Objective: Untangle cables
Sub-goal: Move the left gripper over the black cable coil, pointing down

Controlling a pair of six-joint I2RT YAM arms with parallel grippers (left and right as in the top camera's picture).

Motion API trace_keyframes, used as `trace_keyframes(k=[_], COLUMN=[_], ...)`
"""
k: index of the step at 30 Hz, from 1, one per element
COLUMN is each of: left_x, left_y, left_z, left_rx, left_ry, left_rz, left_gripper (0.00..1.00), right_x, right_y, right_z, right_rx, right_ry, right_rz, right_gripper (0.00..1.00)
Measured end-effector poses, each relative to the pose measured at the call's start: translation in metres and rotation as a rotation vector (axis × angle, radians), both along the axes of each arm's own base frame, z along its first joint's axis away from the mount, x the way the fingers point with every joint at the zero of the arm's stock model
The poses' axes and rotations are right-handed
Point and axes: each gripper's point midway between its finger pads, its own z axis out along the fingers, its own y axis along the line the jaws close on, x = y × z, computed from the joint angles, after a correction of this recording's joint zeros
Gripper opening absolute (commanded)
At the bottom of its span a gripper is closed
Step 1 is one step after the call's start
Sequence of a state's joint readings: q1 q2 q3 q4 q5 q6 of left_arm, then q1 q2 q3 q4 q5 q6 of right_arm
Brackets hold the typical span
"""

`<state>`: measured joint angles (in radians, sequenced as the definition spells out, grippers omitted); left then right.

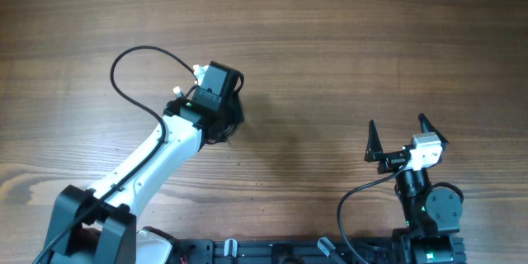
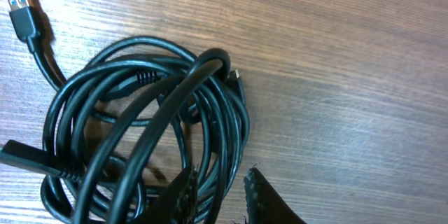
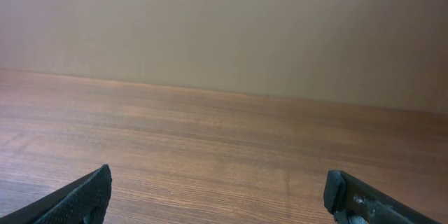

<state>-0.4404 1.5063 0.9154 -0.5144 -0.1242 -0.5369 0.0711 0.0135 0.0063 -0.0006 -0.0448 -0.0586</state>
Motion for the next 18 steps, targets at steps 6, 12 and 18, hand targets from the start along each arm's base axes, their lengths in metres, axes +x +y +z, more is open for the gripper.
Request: trace_keyframes(k=[6,12,18], left_x=[0.031,0.027,0.008], left_y=[-0.015,-0.005,0.012], left_z=[0.081,0.119,0.047], left_rx=[-0.104,-0.099,0.065], left_ry=[-0.220,-0.296,-0.040], left_rz=[-0.001,0.026,0.036], left_gripper=[0.04,0.06,0.30], right_x=[0.000,0.000,0.000], right_y=[0.000,0.000,0.000], right_z=[0.000,0.000,0.000], right_rx=[0.000,0.000,0.000], right_ry=[0.000,0.000,0.000], right_rz=[0.000,0.000,0.000], right_gripper=[1.00,1.00,1.00])
